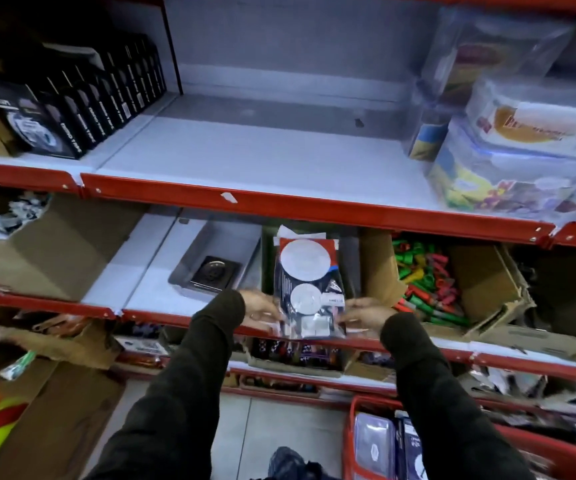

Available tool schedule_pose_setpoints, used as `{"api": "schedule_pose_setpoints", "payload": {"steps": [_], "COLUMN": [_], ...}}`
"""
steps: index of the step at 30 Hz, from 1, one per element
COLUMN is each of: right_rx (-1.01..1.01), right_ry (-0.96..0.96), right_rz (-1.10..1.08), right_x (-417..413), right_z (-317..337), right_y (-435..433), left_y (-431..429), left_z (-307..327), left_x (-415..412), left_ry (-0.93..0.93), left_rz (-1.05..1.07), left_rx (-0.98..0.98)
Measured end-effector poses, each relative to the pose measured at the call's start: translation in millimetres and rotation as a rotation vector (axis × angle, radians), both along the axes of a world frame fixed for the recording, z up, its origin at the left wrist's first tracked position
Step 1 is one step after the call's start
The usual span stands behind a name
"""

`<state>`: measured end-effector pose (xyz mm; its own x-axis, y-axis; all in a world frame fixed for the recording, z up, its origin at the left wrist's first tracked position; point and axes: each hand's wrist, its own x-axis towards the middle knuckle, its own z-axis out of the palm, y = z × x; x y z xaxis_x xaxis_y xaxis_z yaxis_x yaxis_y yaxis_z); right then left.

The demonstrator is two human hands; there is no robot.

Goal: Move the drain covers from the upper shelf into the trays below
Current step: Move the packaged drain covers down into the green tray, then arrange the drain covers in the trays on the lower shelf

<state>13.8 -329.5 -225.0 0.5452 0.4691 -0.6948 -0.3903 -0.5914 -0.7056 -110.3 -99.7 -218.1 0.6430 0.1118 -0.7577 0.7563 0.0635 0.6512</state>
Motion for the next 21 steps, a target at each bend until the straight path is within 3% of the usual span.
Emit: {"api": "schedule_pose_setpoints", "payload": {"steps": [4,7,10,13,17,21], "right_rx": [-0.113,-0.423,-0.633,-0.521,-0.303,0.109], "right_ry": [-0.357,-0.518,-0.728,-0.842,-0.805,-0.500], "right_rz": [-0.219,-0.095,-0.044,-0.107,-0.101,-0.182], "right_x": [6.9,2.2,-9.5,-17.2,-25.1,-39.3], "right_z": [-11.4,-10.7,-10.6,-7.0,-4.7,-8.5], "right_y": [42.0,59.2,66.8,84.7,141.5,219.4], "left_y": [-8.2,-9.7,3.0,32.1,83.9,144.9], "left_z": [-14.9,-19.5,-24.4,-31.0,-34.5,-41.2], "left_x": [32.6,39.5,32.4,23.8,16.8,22.1], "left_ry": [-0.115,-0.135,-0.182,-0.243,-0.261,-0.139], "left_rz": [0.233,0.128,0.109,0.167,0.363,0.542], "left_rx": [0.263,0.561,0.679,0.676,0.524,0.422]}}
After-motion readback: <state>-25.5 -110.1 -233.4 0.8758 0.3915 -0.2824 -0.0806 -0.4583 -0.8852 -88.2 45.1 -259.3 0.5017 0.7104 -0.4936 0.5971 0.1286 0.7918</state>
